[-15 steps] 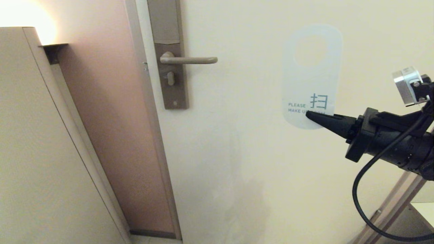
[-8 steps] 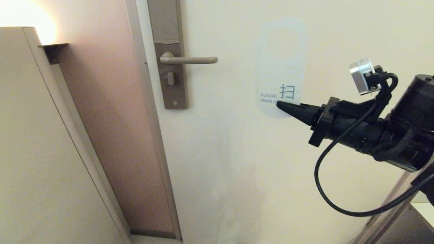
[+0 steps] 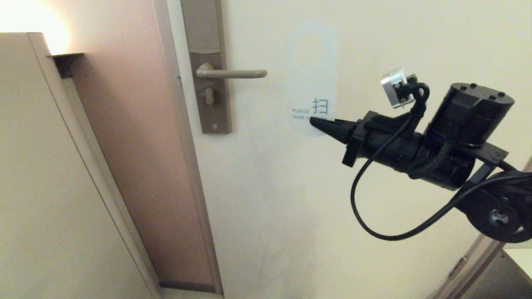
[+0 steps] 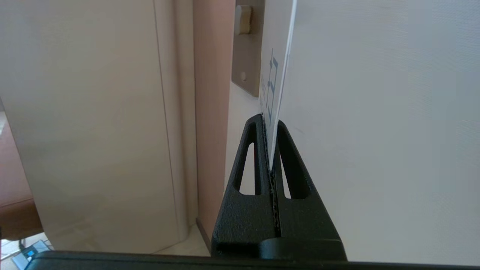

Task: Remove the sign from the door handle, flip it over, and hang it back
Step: Hang the sign back with the other side facing out

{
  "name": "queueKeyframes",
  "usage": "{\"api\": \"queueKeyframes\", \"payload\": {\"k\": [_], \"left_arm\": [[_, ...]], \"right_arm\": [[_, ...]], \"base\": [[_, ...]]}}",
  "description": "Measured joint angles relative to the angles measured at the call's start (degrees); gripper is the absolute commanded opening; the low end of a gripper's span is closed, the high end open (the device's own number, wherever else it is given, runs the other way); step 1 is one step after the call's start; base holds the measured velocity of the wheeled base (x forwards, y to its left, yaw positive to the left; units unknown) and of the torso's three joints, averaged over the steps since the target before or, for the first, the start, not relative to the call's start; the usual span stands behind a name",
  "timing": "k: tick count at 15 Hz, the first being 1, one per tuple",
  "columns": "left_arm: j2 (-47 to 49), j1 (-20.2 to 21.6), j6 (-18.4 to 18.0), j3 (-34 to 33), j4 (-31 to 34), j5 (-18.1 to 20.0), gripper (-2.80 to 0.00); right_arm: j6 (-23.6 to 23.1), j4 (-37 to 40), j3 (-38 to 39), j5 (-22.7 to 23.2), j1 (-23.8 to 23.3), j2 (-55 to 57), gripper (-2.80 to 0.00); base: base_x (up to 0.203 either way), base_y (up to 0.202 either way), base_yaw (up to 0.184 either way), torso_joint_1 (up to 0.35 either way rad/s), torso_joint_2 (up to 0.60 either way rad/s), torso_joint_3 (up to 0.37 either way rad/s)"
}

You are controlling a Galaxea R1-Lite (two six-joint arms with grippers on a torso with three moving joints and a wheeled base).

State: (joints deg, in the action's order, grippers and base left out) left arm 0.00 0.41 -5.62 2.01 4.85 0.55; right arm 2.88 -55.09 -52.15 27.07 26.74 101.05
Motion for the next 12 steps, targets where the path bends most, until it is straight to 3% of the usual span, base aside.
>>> {"api": "queueKeyframes", "payload": {"k": [6,12], "left_arm": [[0.0,0.0,0.0,0.0,0.0,0.0,-2.80],[0.0,0.0,0.0,0.0,0.0,0.0,-2.80]], "right_arm": [[-1.1,-0.8,-6.5,0.0,0.6,4.8,-2.80],[-1.1,-6.4,-8.0,-0.1,0.8,9.1,-2.80]], "base": [[0.000,0.000,0.000,0.000,0.00,0.000],[0.000,0.000,0.000,0.000,0.00,0.000]]}}
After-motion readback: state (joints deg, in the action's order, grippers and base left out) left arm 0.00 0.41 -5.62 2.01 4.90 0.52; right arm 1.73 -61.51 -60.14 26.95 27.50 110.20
